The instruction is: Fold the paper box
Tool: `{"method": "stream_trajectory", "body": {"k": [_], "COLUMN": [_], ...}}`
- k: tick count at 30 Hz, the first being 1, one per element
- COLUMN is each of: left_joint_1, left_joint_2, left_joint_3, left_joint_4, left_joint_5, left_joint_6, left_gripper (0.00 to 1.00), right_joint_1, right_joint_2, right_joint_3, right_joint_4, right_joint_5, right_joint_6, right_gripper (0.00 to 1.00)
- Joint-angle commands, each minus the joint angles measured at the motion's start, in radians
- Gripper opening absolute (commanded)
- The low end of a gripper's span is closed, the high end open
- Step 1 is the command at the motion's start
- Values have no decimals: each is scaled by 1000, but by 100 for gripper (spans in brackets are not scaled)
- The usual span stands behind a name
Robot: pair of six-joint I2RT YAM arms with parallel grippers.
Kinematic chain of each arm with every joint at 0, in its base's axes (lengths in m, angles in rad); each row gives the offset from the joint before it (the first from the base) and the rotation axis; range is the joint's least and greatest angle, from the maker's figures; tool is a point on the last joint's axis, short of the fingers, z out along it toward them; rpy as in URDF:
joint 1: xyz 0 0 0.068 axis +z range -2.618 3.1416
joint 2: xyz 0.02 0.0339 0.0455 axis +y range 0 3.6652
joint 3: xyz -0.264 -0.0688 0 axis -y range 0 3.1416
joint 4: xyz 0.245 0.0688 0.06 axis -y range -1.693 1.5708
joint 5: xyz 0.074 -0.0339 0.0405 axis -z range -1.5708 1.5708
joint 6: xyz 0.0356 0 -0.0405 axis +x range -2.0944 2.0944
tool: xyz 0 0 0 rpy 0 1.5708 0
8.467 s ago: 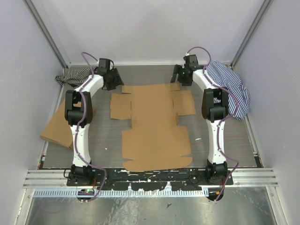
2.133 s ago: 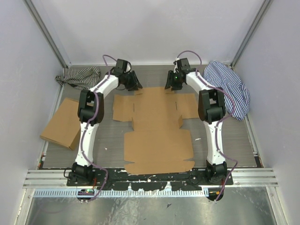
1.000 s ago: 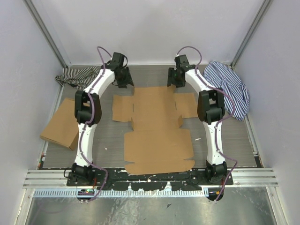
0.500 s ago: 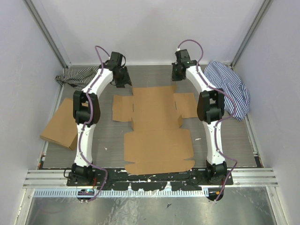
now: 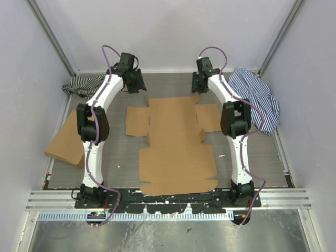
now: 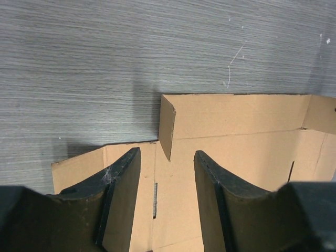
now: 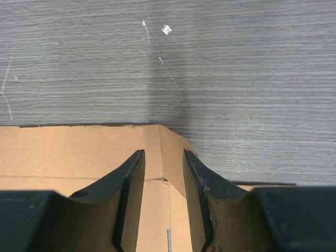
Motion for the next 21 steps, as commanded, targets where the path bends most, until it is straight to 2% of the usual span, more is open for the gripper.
{"method": "stream_trajectory", "body": {"k": [1,8,14,17,21], "left_joint_1": [4,5,5,5,5], "left_joint_2": [-66,-78,-80,-75,-67], "left_joint_3": [-25,-42,-46,-54,-61], "left_joint_4": [5,11,15,22,31], "left_joint_5": [1,1,1,2,11], "left_joint_6": [17,17,21,18,14], "left_gripper": [52,52,52,52,52], "right_joint_1": [-1,-1,-7,-24,-47], "right_joint_2": [-92,-118,-267,-252,-196], "right_joint_3": [-20,-59,-234,-219,-190], "right_joint_4": [40,36,173,162,148], "right_joint_5": [50,165,237,209,31], "right_joint_6": [8,25,52,60,61], "right_gripper": [41,41,42,45,45]}}
